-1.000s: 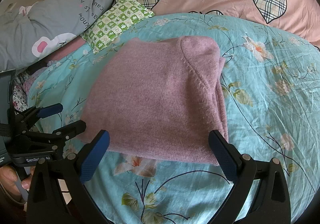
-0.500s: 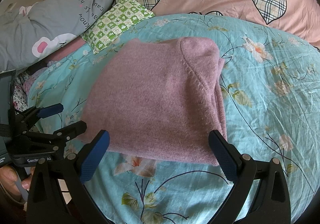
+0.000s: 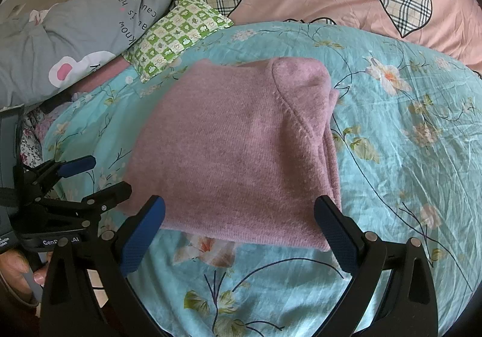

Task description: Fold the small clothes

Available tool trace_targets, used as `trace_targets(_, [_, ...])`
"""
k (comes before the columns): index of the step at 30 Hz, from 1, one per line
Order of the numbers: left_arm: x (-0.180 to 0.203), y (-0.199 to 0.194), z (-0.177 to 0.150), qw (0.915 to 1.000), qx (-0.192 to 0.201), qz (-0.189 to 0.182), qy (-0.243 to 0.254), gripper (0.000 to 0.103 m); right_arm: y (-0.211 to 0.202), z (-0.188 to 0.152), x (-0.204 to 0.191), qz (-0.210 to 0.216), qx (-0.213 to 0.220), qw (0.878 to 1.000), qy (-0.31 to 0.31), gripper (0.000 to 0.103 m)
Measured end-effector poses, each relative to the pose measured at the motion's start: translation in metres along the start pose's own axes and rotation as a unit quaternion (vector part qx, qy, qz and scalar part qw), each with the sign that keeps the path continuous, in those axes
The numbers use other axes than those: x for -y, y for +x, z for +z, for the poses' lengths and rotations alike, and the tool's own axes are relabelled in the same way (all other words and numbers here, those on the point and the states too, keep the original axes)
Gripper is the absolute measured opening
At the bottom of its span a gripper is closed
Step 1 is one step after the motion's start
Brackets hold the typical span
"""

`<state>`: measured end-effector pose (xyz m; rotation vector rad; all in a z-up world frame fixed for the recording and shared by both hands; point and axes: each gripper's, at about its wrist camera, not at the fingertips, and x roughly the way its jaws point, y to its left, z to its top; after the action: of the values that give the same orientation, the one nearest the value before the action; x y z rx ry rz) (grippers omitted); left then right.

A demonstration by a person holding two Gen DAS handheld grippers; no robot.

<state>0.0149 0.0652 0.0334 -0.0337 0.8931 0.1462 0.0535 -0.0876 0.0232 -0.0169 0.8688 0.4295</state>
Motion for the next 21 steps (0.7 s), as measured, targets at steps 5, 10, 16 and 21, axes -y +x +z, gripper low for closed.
trace_targets(5, [-0.0001, 0.0, 0.0004, 1.0, 0.0, 0.001, 0.001, 0.093, -0.0012, 0.0015, 0.0014, 0.001, 0.001, 1.0, -0.001, 0.099])
trace_targets(10, [0.0001, -0.0006, 0.0006, 1.0, 0.001, 0.003, 0.002, 0.093, -0.0029, 0.0022, 0.0015, 0.0, 0.003, 1.0, 0.0, 0.099])
trace_targets(16, [0.0, -0.0007, 0.001, 1.0, 0.001, 0.005, 0.003, 0.093, -0.0026, 0.0024, 0.0017, 0.0, 0.003, 1.0, -0.001, 0.099])
trace_targets(21, [-0.0011, -0.0002, 0.0017, 1.0, 0.001, 0.004, 0.003, 0.093, -0.0032, 0.0037, 0.0015, 0.0, 0.003, 1.0, -0.001, 0.099])
